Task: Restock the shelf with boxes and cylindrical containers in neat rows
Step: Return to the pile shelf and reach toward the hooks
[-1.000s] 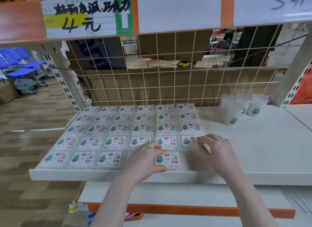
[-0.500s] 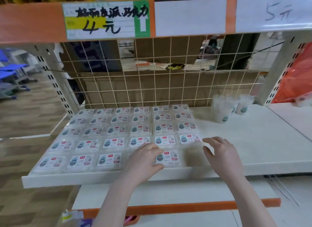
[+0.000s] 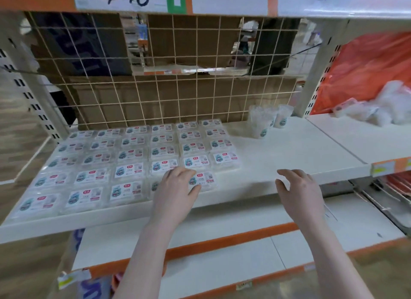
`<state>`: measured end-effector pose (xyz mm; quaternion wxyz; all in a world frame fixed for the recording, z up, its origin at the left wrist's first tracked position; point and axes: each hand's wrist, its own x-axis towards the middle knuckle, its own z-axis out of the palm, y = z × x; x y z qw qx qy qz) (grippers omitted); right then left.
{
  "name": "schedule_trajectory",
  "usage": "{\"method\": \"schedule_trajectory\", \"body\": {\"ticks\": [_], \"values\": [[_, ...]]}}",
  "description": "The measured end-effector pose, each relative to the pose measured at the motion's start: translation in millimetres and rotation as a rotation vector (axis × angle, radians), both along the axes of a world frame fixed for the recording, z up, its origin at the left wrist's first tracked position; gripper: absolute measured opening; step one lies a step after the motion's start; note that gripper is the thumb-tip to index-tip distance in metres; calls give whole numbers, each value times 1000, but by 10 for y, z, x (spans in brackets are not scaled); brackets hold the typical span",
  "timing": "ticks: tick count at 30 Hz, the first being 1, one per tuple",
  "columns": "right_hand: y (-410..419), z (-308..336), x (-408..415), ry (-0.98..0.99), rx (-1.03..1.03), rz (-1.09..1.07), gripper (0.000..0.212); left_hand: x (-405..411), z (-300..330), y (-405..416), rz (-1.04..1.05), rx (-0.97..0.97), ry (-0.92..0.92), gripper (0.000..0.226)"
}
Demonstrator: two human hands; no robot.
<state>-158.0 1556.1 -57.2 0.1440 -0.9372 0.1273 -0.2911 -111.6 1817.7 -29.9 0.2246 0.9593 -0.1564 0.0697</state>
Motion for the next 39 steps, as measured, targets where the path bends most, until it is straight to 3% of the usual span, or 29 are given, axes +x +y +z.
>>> {"method": "schedule_trajectory", "body": {"ticks": [8, 25, 32, 39], "values": [[-719, 89, -342, -103, 4, -65, 25, -255, 231, -766, -6, -12, -29, 44], [-3239, 195, -1379, -53, 20, -227, 26, -790, 278, -3665, -174, -111, 15, 42], [-4025, 220, -1299, -117, 64, -277, 15, -540, 298, -4538, -251, -109, -24, 40], [-4889, 153, -728, -80, 45, -318, 24, 128, 209, -5457, -289, -149, -46, 40]]}}
